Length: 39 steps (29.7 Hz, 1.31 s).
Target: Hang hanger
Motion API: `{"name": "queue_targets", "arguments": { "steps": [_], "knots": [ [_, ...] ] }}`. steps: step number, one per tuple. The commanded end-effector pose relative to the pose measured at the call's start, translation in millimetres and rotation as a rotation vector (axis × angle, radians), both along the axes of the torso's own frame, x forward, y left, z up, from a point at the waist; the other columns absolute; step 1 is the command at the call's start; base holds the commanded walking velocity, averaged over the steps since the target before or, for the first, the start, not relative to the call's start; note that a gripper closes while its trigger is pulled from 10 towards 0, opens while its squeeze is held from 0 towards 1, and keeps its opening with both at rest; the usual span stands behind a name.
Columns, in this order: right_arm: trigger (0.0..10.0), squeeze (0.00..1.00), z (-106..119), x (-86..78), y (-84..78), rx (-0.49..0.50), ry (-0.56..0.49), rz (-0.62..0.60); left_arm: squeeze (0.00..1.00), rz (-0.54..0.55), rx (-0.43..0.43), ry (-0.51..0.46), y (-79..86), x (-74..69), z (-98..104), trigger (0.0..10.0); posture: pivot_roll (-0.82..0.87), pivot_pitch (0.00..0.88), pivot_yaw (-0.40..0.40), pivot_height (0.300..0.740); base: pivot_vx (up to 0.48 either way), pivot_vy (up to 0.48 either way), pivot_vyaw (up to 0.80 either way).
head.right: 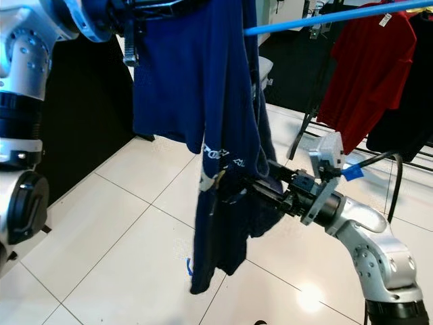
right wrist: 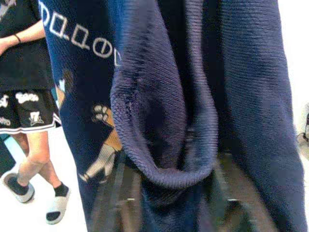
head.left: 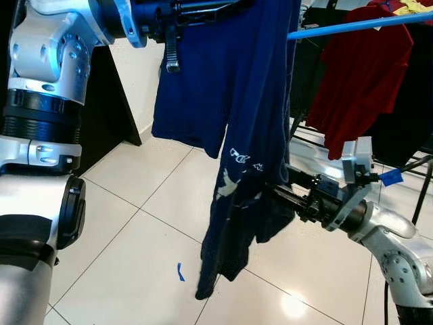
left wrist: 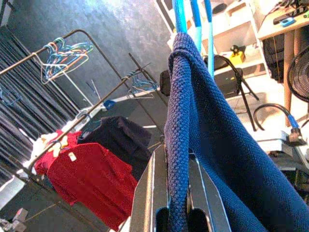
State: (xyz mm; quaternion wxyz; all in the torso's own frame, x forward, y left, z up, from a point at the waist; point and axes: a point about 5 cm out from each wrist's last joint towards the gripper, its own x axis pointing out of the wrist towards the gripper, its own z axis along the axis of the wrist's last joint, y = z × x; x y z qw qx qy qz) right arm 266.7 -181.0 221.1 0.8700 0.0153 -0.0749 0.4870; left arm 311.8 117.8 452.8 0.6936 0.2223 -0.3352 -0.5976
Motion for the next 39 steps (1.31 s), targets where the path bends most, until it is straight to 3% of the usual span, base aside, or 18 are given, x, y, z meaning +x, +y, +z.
{"name": "queue_targets", "arguments": {
  "steps": [1,7,22,23,24,26,27,28,29,31,39],
  "knots": [
    [0.0,0.00,-1.8,1.1,1.0,-0.008,-0.002,0.004,0.00,-0.017,-0.024,-0.050,1.0,-9.0,12.9,10.0,0.02,0.117,0.081,0.740,0.000,0.000,0.00],
    [0.0,0.00,1.3,-5.8,-18.6,-0.009,-0.006,-0.043,0.00,0.034,-0.016,-0.047,12.9,-4.8,11.3,10.0,0.01,0.120,0.080,0.740,0.000,0.000,0.00],
    [0.0,0.00,5.2,-6.9,-32.4,-0.028,-0.027,-0.096,0.00,0.079,0.010,-0.057,19.9,-2.3,9.6,10.0,0.01,0.119,0.077,0.740,0.000,0.000,0.00],
    [0.0,0.00,12.6,-5.4,-42.6,-0.027,-0.056,-0.144,0.00,0.100,0.069,-0.069,23.6,-0.3,2.5,10.0,0.01,0.120,0.076,0.740,0.000,0.000,0.00],
    [0.0,0.00,12.6,-5.4,-42.6,-0.027,-0.056,-0.144,0.00,0.100,0.069,-0.069,23.6,-0.3,2.5,10.0,0.01,0.120,0.076,0.740,0.000,0.000,0.00],
    [0.0,0.00,36.9,-5.0,-70.5,0.002,-0.141,-0.262,0.00,0.142,0.219,-0.074,34.1,5.9,-23.2,10.0,0.00,0.122,0.074,0.740,0.000,0.000,0.00],
    [0.0,0.00,36.9,-5.0,-70.5,0.002,-0.141,-0.262,0.00,0.142,0.219,-0.074,34.1,5.9,-23.2,10.0,0.00,0.122,0.074,0.740,0.000,0.000,0.00],
    [0.0,0.00,52.3,-8.2,-87.3,0.039,-0.192,-0.315,0.00,0.160,0.291,-0.060,41.4,9.5,-40.2,10.0,0.00,0.122,0.072,0.740,0.000,0.000,0.00],
    [0.0,0.00,52.3,-8.2,-87.3,0.039,-0.192,-0.315,0.00,0.160,0.291,-0.060,41.4,9.5,-40.2,10.0,0.00,0.122,0.072,0.740,0.000,0.000,0.00],
    [0.0,0.00,72.3,-15.9,-108.9,0.094,-0.260,-0.375,0.00,0.188,0.345,-0.016,53.2,14.1,-61.6,10.0,0.00,0.124,0.067,0.740,0.000,0.000,0.00],
    [0.0,0.00,81.0,-20.7,-114.9,0.100,-0.288,-0.394,0.00,0.236,0.327,0.049,66.2,18.5,-78.3,10.0,-0.01,0.132,0.063,0.740,0.000,0.000,0.00]
  ]
}}
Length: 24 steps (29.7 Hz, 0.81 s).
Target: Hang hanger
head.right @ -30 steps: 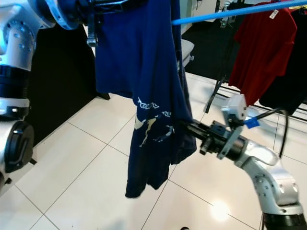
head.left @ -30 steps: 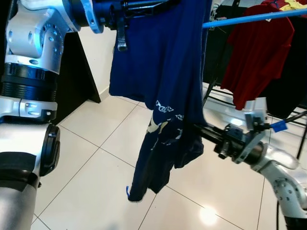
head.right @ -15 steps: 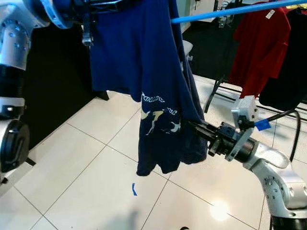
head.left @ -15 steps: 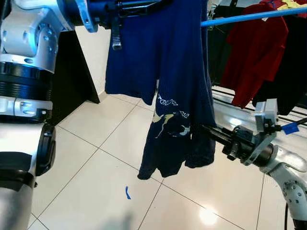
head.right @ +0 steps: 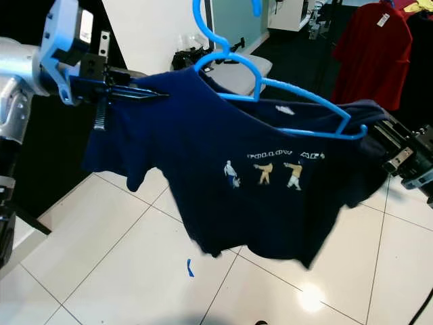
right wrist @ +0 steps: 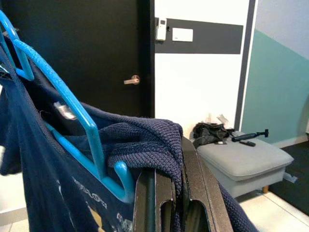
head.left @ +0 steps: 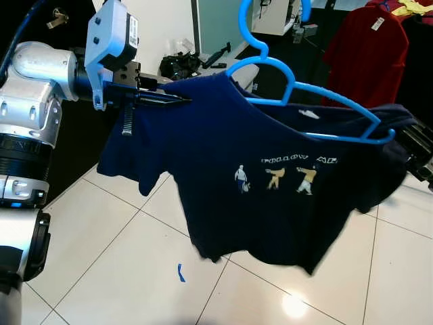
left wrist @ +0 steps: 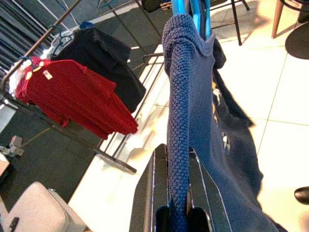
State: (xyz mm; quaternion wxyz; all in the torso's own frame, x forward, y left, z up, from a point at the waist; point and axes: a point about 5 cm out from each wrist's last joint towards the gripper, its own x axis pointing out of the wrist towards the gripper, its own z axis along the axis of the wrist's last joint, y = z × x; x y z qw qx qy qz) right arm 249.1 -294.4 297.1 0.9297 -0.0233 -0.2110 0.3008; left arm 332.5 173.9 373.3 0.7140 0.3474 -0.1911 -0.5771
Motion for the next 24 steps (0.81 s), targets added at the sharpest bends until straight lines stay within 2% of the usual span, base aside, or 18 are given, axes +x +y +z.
{"name": "queue_targets", "arguments": {
  "steps": [1,7,10,11,13,16,19,22,24],
  "knots": [
    [0.0,0.00,5.1,-3.3,-0.9,0.001,-0.025,0.004,0.00,0.034,0.002,-0.009,10.7,-2.5,-0.1,10.0,-0.01,0.134,0.063,0.740,0.000,0.000,0.00],
    [0.0,0.00,5.1,-3.8,0.0,0.004,-0.020,0.015,0.00,0.054,0.014,-0.021,14.0,-1.7,-3.3,10.0,0.00,0.138,0.062,0.740,0.000,0.000,0.00],
    [0.0,0.00,3.8,-4.4,1.6,0.007,-0.007,0.027,0.00,0.070,-0.039,-0.048,18.6,-1.9,4.7,10.0,-0.01,0.144,0.062,0.740,0.000,0.000,0.00],
    [0.0,0.00,0.8,-4.4,3.0,0.006,0.008,0.034,0.00,0.052,-0.094,-0.049,19.8,-3.9,12.5,10.0,-0.01,0.144,0.062,0.740,0.000,0.000,0.00],
    [0.0,0.00,0.1,-4.4,3.3,0.006,0.011,0.035,0.00,0.047,-0.107,-0.048,19.9,-4.4,14.1,10.0,-0.01,0.144,0.062,0.740,0.000,0.000,0.00],
    [0.0,0.00,-4.8,-4.6,5.2,0.011,0.024,0.039,0.00,-0.021,-0.183,-0.047,20.5,-13.5,25.2,10.0,-0.01,0.148,0.064,0.740,0.000,0.000,0.00],
    [0.0,0.00,-7.9,-4.5,5.8,0.011,0.032,0.038,0.00,-0.058,-0.218,-0.050,21.9,-19.3,31.1,10.0,-0.01,0.148,0.064,0.740,0.000,0.000,0.00],
    [0.0,0.00,-9.0,-4.3,5.9,0.012,0.035,0.037,0.00,-0.055,-0.216,-0.054,23.7,-20.2,32.1,10.0,0.00,0.149,0.063,0.740,0.000,0.000,0.00],
    [0.0,0.00,-9.7,-4.0,4.5,0.013,0.036,0.033,0.00,-0.013,-0.173,-0.061,28.2,-17.9,28.7,10.0,0.00,0.150,0.064,0.740,0.000,0.000,0.00]
  ]
}}
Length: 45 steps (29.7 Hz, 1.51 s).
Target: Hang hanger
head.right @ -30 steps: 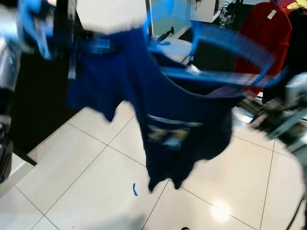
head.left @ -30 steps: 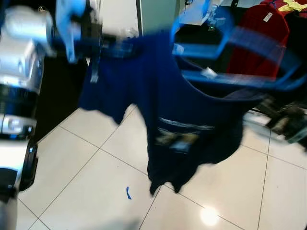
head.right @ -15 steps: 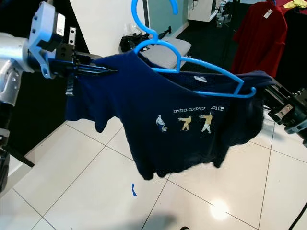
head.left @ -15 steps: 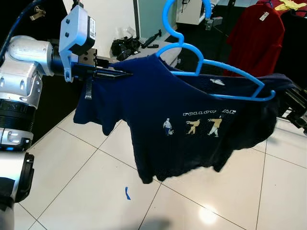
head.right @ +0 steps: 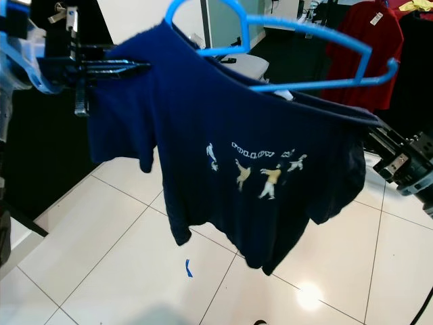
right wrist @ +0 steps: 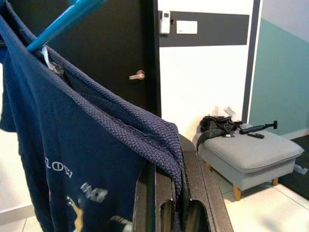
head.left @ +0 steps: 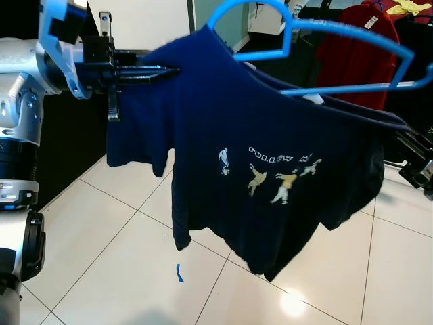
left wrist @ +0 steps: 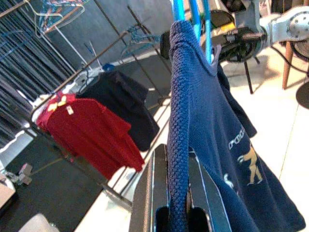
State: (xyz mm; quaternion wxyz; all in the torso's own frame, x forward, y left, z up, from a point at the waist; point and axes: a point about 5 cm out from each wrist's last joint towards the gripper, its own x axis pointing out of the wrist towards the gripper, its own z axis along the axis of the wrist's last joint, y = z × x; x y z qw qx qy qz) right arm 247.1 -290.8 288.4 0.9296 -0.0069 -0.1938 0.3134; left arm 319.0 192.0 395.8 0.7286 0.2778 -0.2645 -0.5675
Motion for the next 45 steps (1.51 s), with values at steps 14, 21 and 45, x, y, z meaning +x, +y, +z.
{"name": "queue_targets", "arguments": {
  "steps": [14,21,45],
  "knots": [
    [0.0,0.00,2.2,-2.9,-1.5,0.004,-0.023,-0.006,0.00,0.126,0.176,-0.006,12.5,5.2,-16.1,10.0,0.00,0.149,0.065,0.740,0.000,0.000,0.00],
    [0.0,0.00,4.3,-3.4,-2.8,0.002,-0.027,-0.012,0.00,0.146,0.212,-0.003,12.3,7.9,-21.4,10.0,0.00,0.150,0.066,0.740,0.000,0.000,0.00],
    [0.0,0.00,16.7,23.8,-0.1,-0.205,0.033,-0.053,0.00,0.503,0.470,-0.097,9.6,36.8,-63.1,10.0,-0.02,0.137,0.032,0.740,0.000,0.000,0.00]
  ]
}}
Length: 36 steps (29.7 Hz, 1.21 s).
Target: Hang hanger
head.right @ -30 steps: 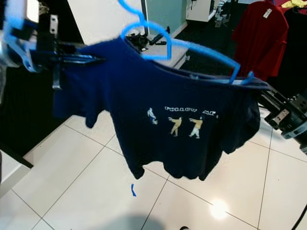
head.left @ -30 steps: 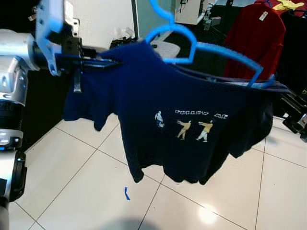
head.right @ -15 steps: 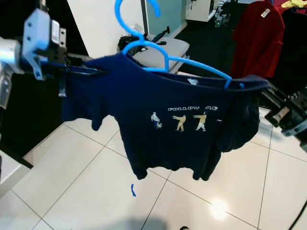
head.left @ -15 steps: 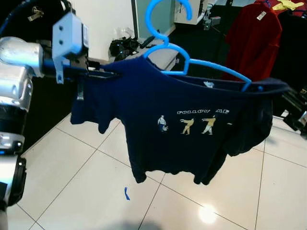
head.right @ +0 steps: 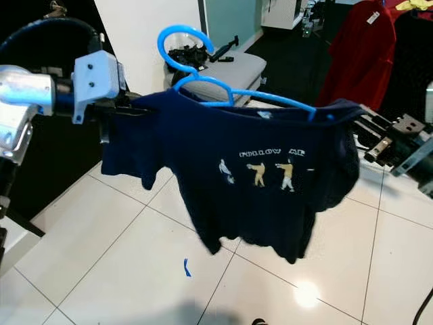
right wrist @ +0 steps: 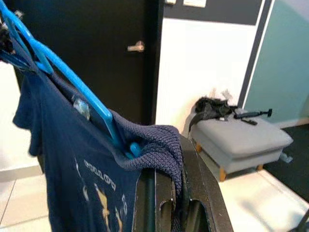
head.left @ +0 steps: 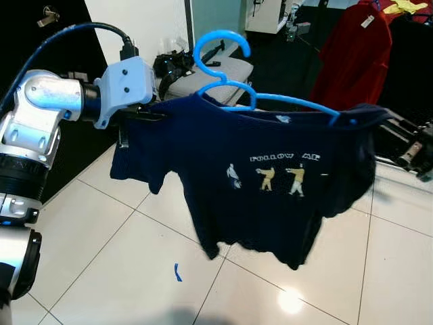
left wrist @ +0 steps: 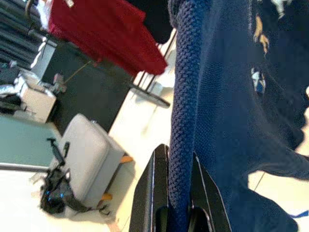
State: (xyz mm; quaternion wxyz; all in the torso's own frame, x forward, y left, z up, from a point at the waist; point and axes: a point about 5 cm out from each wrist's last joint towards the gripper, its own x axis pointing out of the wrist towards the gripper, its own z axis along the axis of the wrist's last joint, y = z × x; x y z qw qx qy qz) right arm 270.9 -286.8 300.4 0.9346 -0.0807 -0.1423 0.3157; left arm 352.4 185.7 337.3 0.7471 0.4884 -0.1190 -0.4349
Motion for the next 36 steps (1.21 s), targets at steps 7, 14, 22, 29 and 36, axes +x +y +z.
{"name": "queue_targets", "arguments": {
  "steps": [7,14,22,29,36],
  "knots": [
    [0.0,0.00,4.2,0.2,-10.6,-0.036,-0.014,-0.055,0.00,0.126,0.171,-0.003,28.8,2.7,-5.7,10.0,-0.02,0.132,0.030,0.740,0.000,0.000,0.00],
    [0.0,0.00,3.4,0.2,-12.9,-0.037,-0.011,-0.067,0.00,0.131,0.258,0.013,35.0,1.2,-6.8,10.0,-0.02,0.135,0.033,0.740,0.000,0.000,0.00],
    [0.0,0.00,-2.5,8.4,6.3,-0.001,-0.018,-0.029,0.00,0.057,0.151,0.019,-5.7,8.4,-17.9,10.0,-0.02,0.143,0.038,0.740,0.000,0.000,0.00],
    [0.0,0.00,-7.5,17.8,32.5,0.038,-0.021,0.035,0.00,0.039,0.018,0.058,-42.0,16.1,-38.7,10.0,-0.02,0.143,0.040,0.740,0.000,0.000,0.00],
    [0.0,0.00,-9.4,21.9,43.2,0.047,-0.022,0.058,0.00,0.067,-0.012,0.087,-52.8,20.8,-51.4,10.0,-0.02,0.145,0.042,0.740,0.000,0.000,0.00]
  ]
}}
